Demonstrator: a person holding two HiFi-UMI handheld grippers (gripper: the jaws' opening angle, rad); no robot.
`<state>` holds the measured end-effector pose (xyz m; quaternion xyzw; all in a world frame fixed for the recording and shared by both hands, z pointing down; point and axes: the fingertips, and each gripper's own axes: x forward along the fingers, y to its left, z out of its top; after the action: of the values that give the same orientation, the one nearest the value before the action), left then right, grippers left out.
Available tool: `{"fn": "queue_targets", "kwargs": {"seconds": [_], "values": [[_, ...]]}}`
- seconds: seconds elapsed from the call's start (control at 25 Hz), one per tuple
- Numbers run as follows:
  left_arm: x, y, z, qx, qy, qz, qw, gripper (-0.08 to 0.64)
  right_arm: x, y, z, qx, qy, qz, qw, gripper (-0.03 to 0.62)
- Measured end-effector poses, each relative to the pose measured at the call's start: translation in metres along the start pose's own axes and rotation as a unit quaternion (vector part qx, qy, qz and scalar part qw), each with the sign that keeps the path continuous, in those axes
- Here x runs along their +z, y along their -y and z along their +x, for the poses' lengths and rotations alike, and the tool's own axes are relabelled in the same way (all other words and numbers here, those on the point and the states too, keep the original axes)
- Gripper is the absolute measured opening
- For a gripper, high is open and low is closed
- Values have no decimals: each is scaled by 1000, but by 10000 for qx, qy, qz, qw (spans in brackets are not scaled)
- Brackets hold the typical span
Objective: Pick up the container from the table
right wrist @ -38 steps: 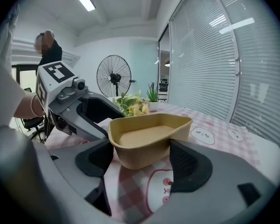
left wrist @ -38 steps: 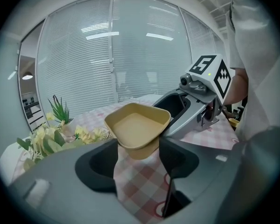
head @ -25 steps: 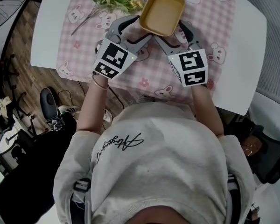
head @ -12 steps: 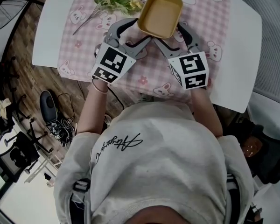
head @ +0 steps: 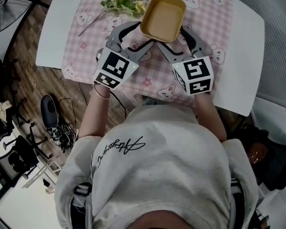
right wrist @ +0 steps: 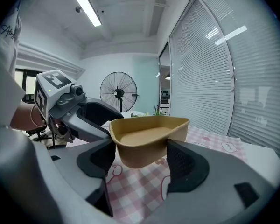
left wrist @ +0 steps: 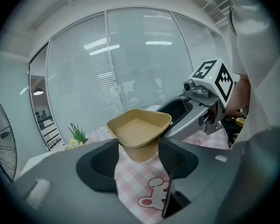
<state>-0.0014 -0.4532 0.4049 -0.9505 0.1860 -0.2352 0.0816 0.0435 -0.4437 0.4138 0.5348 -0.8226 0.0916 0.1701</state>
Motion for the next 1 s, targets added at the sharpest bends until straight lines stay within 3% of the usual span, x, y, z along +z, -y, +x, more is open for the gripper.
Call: {"fn": "queue_targets", "kwargs": {"seconds": [1.0], "values": [[33,8,-47,313,159,205,9992,261,36,-28,-33,86,411,-35,9991,334]]}}
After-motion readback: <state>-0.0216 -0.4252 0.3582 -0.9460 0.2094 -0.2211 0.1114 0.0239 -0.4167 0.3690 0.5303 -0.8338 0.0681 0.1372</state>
